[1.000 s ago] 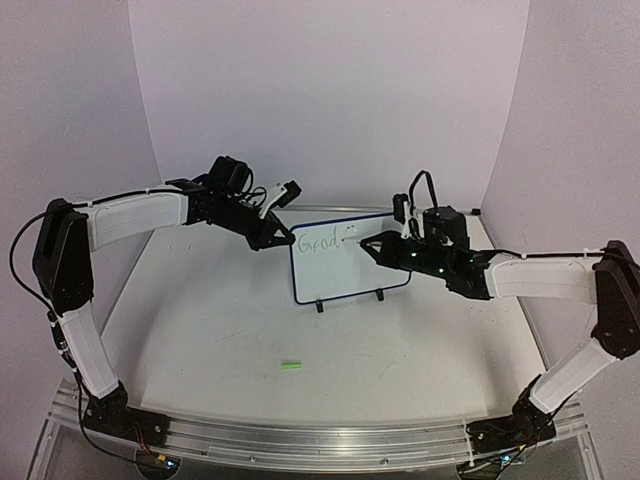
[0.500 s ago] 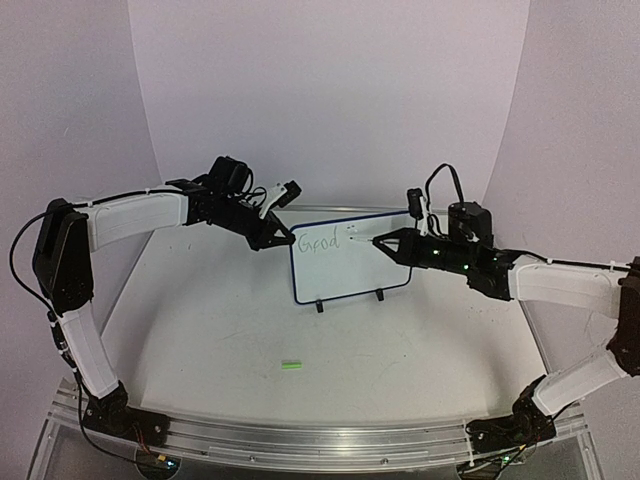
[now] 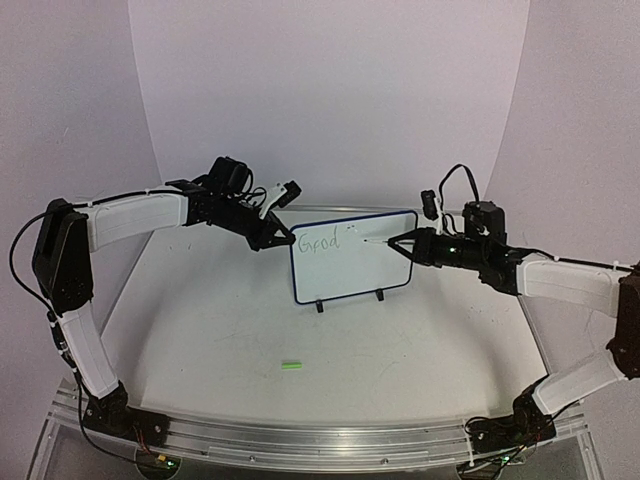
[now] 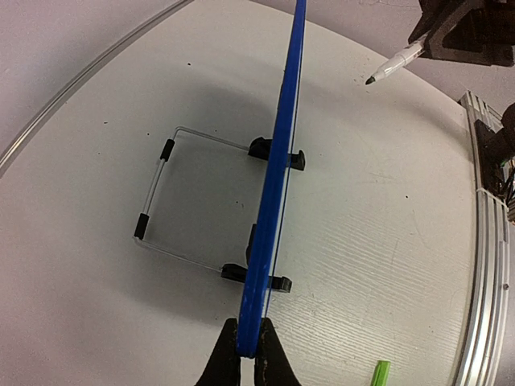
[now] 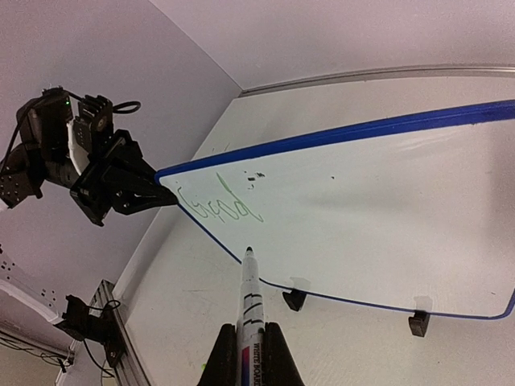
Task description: Write a sentence on the whiteboard
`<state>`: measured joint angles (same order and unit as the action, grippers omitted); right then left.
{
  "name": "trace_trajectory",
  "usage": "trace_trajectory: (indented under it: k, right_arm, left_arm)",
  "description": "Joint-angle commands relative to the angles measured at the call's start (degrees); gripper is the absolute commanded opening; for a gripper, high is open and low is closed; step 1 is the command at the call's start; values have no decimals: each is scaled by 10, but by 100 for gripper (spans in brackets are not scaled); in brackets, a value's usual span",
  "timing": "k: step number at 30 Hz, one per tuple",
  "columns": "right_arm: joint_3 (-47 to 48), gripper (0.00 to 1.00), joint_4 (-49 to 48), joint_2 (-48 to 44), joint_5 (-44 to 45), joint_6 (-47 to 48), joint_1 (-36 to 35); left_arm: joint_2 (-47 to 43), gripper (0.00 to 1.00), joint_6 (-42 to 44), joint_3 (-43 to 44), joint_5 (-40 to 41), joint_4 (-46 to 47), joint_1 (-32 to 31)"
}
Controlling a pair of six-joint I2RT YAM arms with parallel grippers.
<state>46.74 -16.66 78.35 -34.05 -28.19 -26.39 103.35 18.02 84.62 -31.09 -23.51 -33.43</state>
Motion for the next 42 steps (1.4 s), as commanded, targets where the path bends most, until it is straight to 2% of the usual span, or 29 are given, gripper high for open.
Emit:
trace_trajectory:
  k: [1, 5, 22, 42]
  right_arm:
    - [24, 0, -9, 23, -7, 19, 1]
    - [32, 0, -12, 27, 20, 26, 1]
    - [86, 0, -22, 90, 8, 23, -6]
    - [97, 0, -22, 113, 58, 14, -16]
  left_arm:
    - [1, 0, 15, -13, 54, -13, 3]
    - [1, 0, 15, -13, 57, -14, 3]
    - [-2, 0, 17, -11, 58, -16, 3]
    - [2, 0, 18, -9, 57, -17, 3]
